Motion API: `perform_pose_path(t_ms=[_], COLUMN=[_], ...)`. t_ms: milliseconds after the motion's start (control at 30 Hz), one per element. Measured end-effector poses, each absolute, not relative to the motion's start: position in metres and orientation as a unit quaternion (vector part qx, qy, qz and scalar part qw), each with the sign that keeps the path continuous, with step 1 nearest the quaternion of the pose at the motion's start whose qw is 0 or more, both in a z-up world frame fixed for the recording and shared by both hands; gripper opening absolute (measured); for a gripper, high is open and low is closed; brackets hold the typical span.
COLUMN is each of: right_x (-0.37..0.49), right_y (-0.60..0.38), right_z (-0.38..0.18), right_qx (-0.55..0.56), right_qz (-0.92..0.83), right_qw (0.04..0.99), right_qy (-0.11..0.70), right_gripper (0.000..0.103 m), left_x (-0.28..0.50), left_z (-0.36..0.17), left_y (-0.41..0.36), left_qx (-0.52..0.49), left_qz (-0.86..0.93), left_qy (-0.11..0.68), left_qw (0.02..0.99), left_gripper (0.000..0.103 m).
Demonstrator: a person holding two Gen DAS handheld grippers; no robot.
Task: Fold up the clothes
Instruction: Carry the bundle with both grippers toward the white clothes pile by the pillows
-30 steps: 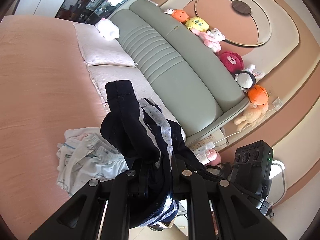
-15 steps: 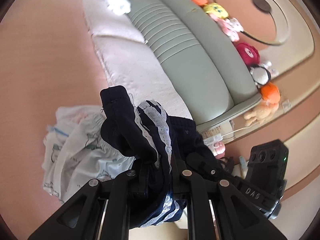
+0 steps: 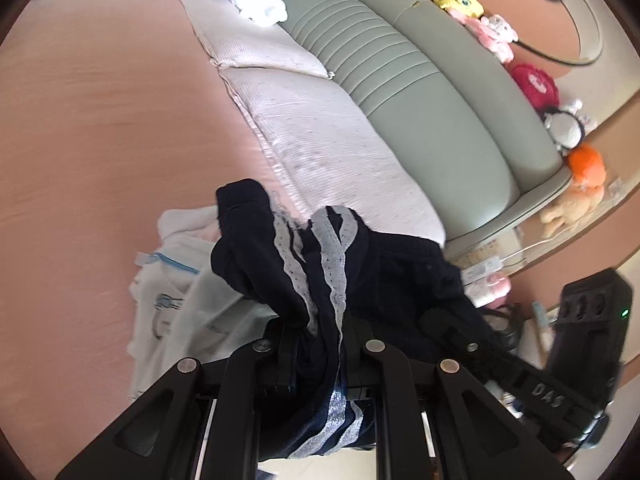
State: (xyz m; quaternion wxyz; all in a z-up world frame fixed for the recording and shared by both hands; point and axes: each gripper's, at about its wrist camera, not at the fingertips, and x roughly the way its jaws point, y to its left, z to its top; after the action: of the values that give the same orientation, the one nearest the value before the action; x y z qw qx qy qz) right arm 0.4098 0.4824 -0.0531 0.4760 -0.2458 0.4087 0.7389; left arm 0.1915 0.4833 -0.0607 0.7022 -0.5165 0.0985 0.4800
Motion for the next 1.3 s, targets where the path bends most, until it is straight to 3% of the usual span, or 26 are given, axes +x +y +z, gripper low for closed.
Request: perform_pose_path(t_ms=[267,800,967,1167,1233,1267,1300], right_x=[0.401,0.4,0.397,0.396,0.392,0.388,0.385], right_y=[0.487,0.504,0.508,0.511,0.511,0.51,0.509], right_z=[-0.064,-0.104,-0.112,-0.119,-0.12,-0.12,-0.12], right_qx=[-0.27,-0.271,-0.276,-0.284,-0.291,-0.295,-0.299], right_qz=[0.73,0.721,0.719,0.707,0.707,0.709,0.711], right_qw=[0.5,0.506,0.51,0.516,0.514,0.511,0.508], right_qy=[0.38,0.387,0.382,0.392,0.389,0.386,0.383], right_gripper=[0.01,0.01,0.014,0.03,0.05,0.059,0.075], left_x=[0.194,0.173,0.169,0.174,0.176,0.176,0.176], left_z=[-0.073,-0.122,-0.126,-0.126,-0.123,-0.12,-0.117], left_y=[0.487,0.499,0.501,0.508,0.507,0.506,0.504], left_qx=[-0.499,-0.537,-0.553,-0.574,-0.579,-0.575,-0.57], left_qz=[0.488,0.492,0.487,0.483,0.482,0.486,0.49], left_qy=[0.124,0.076,0.068,0.088,0.09,0.09,0.09], left_qw=[0.705,0.681,0.673,0.656,0.652,0.652,0.653], left_gripper=[0.012,0.015,0.016,0.028,0.034,0.042,0.056])
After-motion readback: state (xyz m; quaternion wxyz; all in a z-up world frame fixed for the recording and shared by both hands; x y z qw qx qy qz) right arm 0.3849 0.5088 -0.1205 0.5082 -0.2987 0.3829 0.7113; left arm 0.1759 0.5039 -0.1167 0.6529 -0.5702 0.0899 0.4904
